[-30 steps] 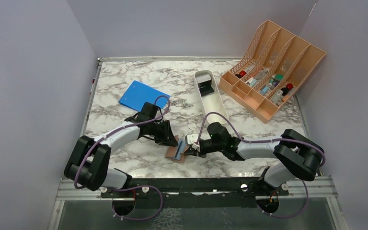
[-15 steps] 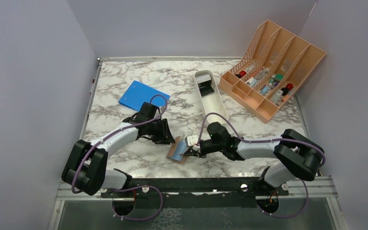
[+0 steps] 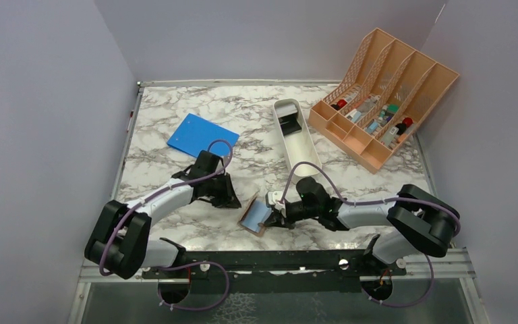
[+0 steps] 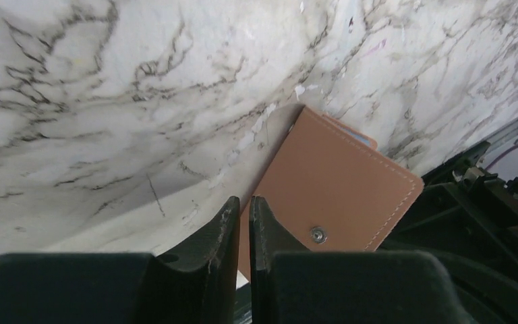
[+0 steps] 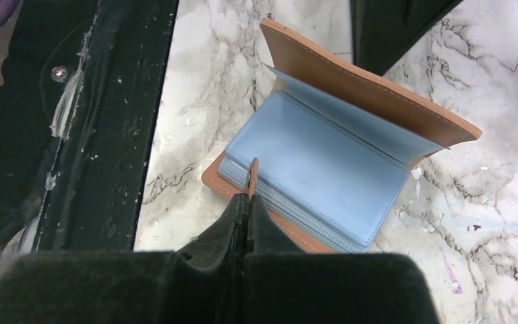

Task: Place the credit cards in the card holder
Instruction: Close the card holder at the center of the board.

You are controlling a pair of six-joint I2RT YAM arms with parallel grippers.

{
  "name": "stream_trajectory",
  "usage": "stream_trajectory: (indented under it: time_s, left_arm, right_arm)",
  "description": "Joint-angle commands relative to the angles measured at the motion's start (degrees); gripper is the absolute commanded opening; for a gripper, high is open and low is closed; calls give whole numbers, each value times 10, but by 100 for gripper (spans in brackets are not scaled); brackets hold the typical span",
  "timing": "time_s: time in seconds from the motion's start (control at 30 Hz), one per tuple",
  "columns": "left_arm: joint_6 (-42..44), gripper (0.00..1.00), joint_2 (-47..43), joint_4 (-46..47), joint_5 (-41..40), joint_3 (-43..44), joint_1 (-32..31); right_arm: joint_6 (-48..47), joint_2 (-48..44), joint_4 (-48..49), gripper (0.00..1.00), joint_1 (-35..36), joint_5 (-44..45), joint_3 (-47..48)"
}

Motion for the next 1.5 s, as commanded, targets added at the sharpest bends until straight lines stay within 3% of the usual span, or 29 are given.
stream_trajectory:
  time_s: [0.0,0.33,0.77,1.0,1.3,1.47]
  left_arm:
    - [-32,13,-27,48,57,-26,-13]
    - [-86,13,-104,77,61,-66,-40]
    - [-121,13,-73,86,-24,-83,-124]
    - [-117,13,-43,88,-70,-78,-144]
    - [-113,12,-8,91,-99,-78,-152]
    - [-117,12,-9,101,-102,-86,-153]
  right_arm:
    - [20,-24,71,1,4,-14,-19]
    - [16,-37,92,1,4,-15,-29]
    - [40,-24,150,1,4,-20,-53]
    - [129,6,106,1,4,-15,-22]
    - [261,-9,163,1,4,2,-67]
    - [357,12,48,1,4,71,-12]
